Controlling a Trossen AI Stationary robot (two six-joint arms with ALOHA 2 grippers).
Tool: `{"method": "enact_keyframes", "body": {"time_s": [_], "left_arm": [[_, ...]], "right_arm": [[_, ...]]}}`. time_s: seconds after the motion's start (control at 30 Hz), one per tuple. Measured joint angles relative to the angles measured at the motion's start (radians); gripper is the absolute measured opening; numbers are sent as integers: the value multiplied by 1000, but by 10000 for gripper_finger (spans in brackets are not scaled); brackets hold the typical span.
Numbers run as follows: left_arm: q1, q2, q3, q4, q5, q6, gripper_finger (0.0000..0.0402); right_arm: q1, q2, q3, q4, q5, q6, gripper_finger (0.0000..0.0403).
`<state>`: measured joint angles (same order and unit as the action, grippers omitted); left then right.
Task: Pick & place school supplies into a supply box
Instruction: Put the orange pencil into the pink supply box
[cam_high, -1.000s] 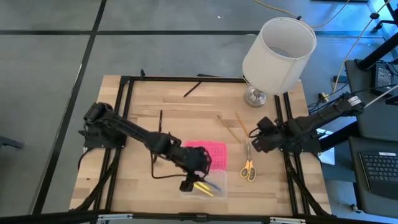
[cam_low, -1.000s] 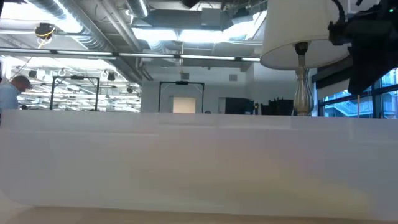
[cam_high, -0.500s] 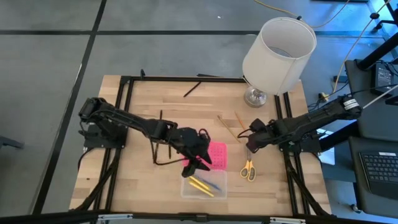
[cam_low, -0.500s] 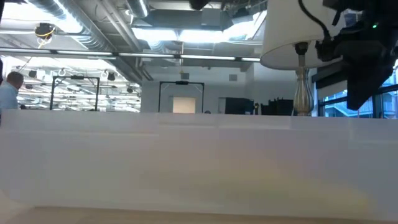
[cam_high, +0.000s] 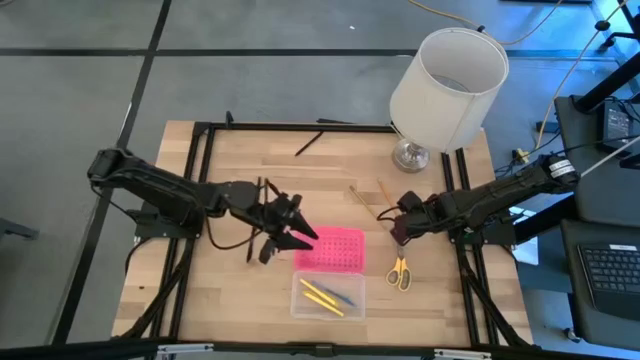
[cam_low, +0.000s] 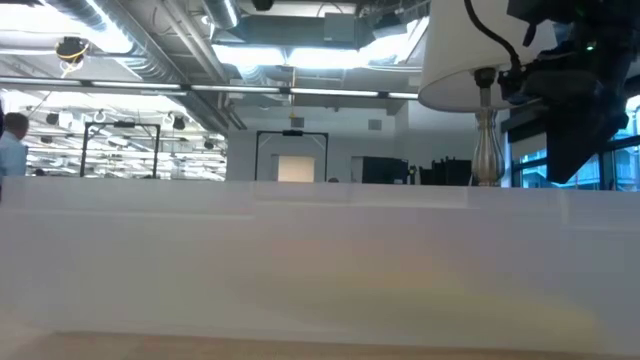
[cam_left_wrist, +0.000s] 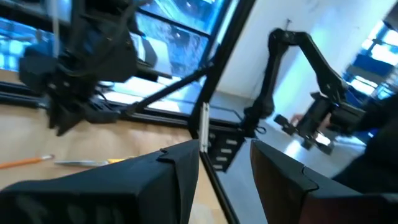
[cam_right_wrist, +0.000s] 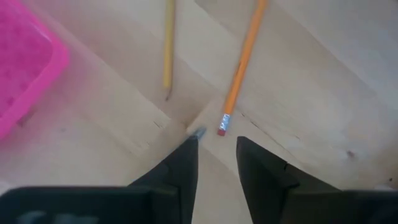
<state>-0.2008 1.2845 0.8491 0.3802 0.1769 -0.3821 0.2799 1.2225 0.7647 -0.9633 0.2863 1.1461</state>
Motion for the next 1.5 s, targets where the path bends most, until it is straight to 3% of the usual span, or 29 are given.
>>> {"method": "enact_keyframes", "body": {"time_s": [0.4, 0.57, 1.5], "left_arm": [[0, -16, -28, 19, -36, 2, 136], [0, -16, -28, 17, -35, 2, 136], [0, -15, -28, 11, -33, 2, 136]], "right_arm": [[-56, 0, -33, 13, -45, 0, 115], [-80, 0, -117, 120, -79, -2, 115], [-81, 0, -232, 291, -104, -44, 115]]}}
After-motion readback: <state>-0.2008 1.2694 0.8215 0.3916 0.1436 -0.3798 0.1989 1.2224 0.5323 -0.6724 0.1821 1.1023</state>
